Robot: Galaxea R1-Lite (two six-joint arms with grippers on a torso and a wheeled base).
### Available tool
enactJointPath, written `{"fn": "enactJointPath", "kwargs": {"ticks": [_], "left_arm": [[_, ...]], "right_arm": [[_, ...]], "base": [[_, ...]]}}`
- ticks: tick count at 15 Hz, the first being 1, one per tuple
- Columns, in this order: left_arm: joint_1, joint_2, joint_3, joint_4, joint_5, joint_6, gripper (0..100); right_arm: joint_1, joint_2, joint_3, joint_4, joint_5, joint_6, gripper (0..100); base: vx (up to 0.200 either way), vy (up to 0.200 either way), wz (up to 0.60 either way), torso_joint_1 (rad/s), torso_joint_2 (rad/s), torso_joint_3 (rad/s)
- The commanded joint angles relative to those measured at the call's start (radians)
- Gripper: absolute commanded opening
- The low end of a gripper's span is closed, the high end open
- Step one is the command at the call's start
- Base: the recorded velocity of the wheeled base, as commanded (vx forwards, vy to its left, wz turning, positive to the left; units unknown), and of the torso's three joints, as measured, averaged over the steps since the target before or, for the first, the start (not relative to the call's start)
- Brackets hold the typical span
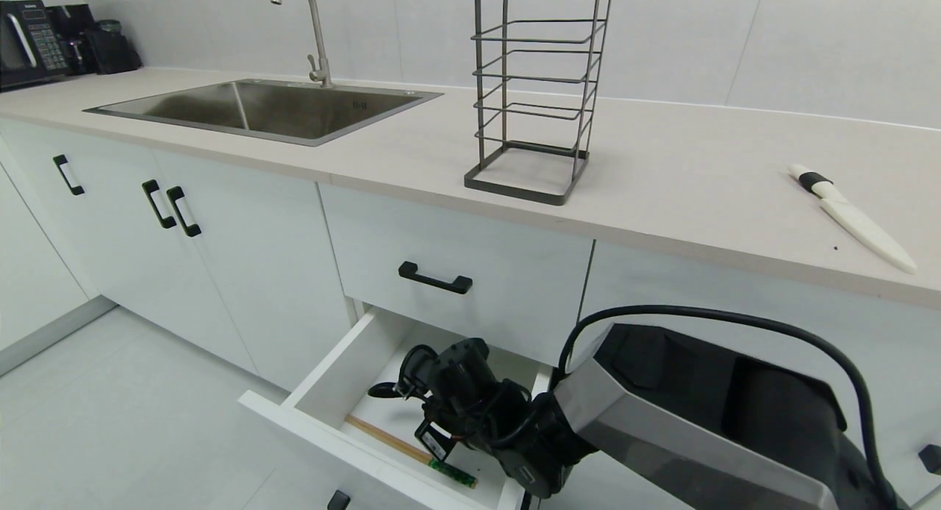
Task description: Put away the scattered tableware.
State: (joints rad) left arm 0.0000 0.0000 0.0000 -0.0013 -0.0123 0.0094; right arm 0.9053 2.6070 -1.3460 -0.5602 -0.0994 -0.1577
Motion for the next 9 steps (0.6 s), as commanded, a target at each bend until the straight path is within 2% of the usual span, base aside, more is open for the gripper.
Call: {"fn": "enactJointPath", "kwargs": {"ticks": [1,5,6,9], "left_arm": [[0.0,0.0,0.0,0.0,0.0,0.0,100],[-0.002,0.0,0.0,0.0,0.0,0.0,100],[0.0,0.0,0.0,0.0,0.0,0.0,100],[0.0,0.0,0.0,0.0,0.0,0.0,100]], "right_arm": [[0.001,0.018,-0.012,0.0,0.0,0.0,0],[0.004,0.018,-0.032,0.045,0.001,0.0,0],[0.004,0.018,-0.032,0.051,0.007,0.0,100],[0.007,0.019,-0.032,0.039,0.017,0.001,100]], "base": [[0.0,0.0,0.0,0.0,0.0,0.0],[0.0,0.0,0.0,0.0,0.0,0.0],[0.0,0.0,0.0,0.0,0.0,0.0],[0.0,0.0,0.0,0.0,0.0,0.0]]}}
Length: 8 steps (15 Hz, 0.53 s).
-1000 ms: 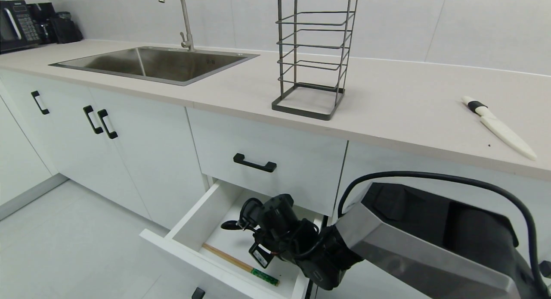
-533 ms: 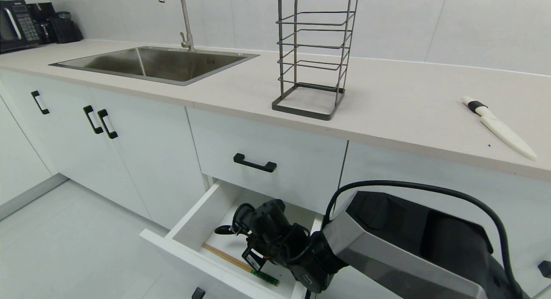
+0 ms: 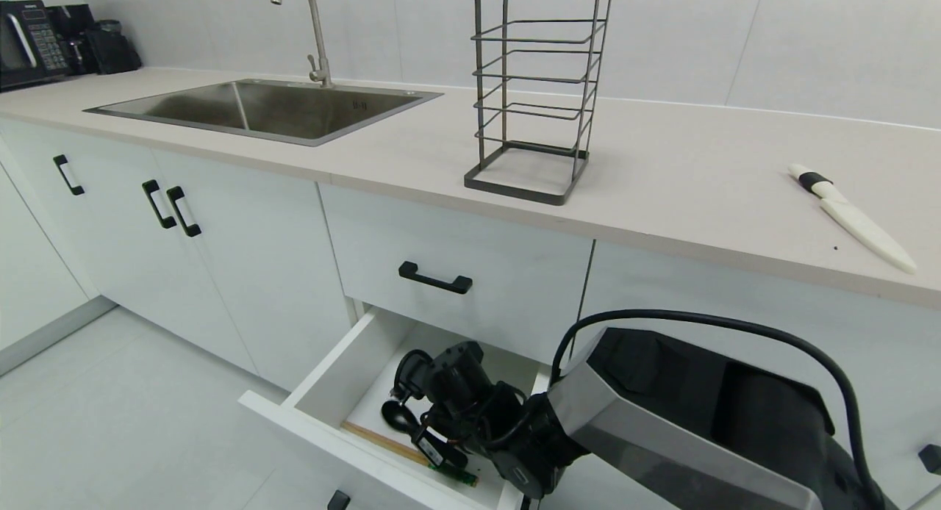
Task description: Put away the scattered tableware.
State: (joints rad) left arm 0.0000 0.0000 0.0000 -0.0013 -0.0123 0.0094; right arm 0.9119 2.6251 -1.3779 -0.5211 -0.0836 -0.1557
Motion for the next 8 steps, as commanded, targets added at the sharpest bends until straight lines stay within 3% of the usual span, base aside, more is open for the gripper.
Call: {"fn": "enactJointPath", "kwargs": {"ticks": [1,5,8], "left_arm": [[0.0,0.0,0.0,0.0,0.0,0.0,100],[0.0,0.0,0.0,0.0,0.0,0.0,100],[0.0,0.0,0.0,0.0,0.0,0.0,100]], "right_arm": [[0.002,0.001,0.002,-0.011,-0.001,-0.001,100],[0.002,-0.051,0.019,-0.062,-0.001,0.007,100],[0.008,-0.137,0.109,-0.114,-0.001,0.007,100]], "base": [[0.0,0.0,0.0,0.0,0.0,0.0],[0.0,0.0,0.0,0.0,0.0,0.0],[0.0,0.0,0.0,0.0,0.0,0.0]]}}
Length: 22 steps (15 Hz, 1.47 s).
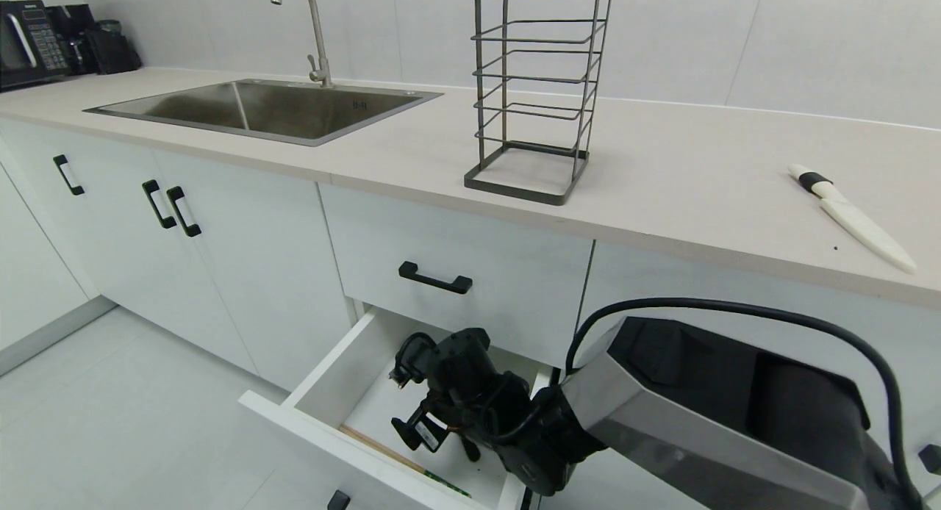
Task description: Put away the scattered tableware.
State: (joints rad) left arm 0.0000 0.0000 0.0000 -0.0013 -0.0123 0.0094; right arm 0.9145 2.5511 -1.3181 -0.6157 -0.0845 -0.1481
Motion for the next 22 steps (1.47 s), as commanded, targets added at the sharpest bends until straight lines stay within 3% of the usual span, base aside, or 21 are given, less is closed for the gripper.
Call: {"fn": "enactJointPath", "kwargs": {"ticks": [1,10,14,22], "left_arm": [[0.0,0.0,0.0,0.0,0.0,0.0,100],[0.0,0.0,0.0,0.0,0.0,0.0,100],[0.0,0.0,0.0,0.0,0.0,0.0,100],[-0.002,0.0,0.0,0.0,0.0,0.0,100]], "right_arm": [[0.012,-0.098,0.096,-0.044,0.0,-0.001,100],[0.041,-0.365,0.329,-0.144,-0.001,-0.004,100],[0.064,-0.453,0.373,-0.159,0.0,-0.004,100],[0.098,-0.635,0.609,-0.193,0.0,0.012,100]], "base": [[0.0,0.0,0.0,0.0,0.0,0.0],[0.0,0.0,0.0,0.0,0.0,0.0],[0.0,0.0,0.0,0.0,0.0,0.0],[0.0,0.0,0.0,0.0,0.0,0.0]]}}
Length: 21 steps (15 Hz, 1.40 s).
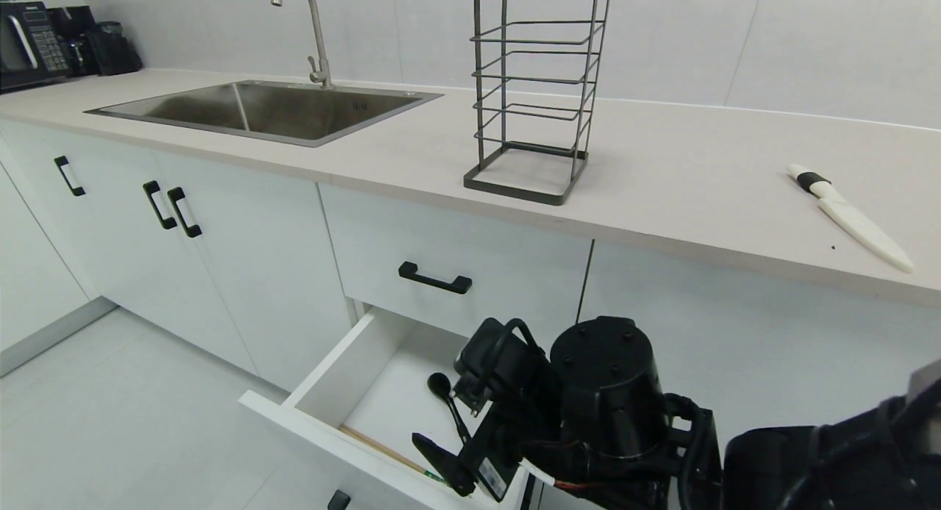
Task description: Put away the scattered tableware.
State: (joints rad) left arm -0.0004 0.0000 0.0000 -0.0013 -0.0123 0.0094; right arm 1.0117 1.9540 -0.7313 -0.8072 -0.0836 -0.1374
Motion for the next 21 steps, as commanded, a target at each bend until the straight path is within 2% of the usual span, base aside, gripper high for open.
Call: {"fn": "enactJointPath", "kwargs": {"ticks": [1,12,17,21], "left_arm": [[0.0,0.0,0.0,0.0,0.0,0.0,100],[0.0,0.0,0.0,0.0,0.0,0.0,100],[0.0,0.0,0.0,0.0,0.0,0.0,100],[0.0,0.0,0.0,0.0,0.0,0.0,100]], "right_arm": [[0.001,-0.055,0.05,-0.003,-0.001,0.001,100],[0.001,-0.109,0.144,-0.007,-0.007,-0.001,100],[-0.008,-0.208,0.233,-0.006,-0.01,-0.004,100],[-0.008,-0.257,0.254,-0.003,-0.01,-0.005,100]], "base": [[0.0,0.0,0.0,0.0,0.0,0.0],[0.0,0.0,0.0,0.0,0.0,0.0],[0.0,0.0,0.0,0.0,0.0,0.0],[0.0,0.0,0.0,0.0,0.0,0.0]]}}
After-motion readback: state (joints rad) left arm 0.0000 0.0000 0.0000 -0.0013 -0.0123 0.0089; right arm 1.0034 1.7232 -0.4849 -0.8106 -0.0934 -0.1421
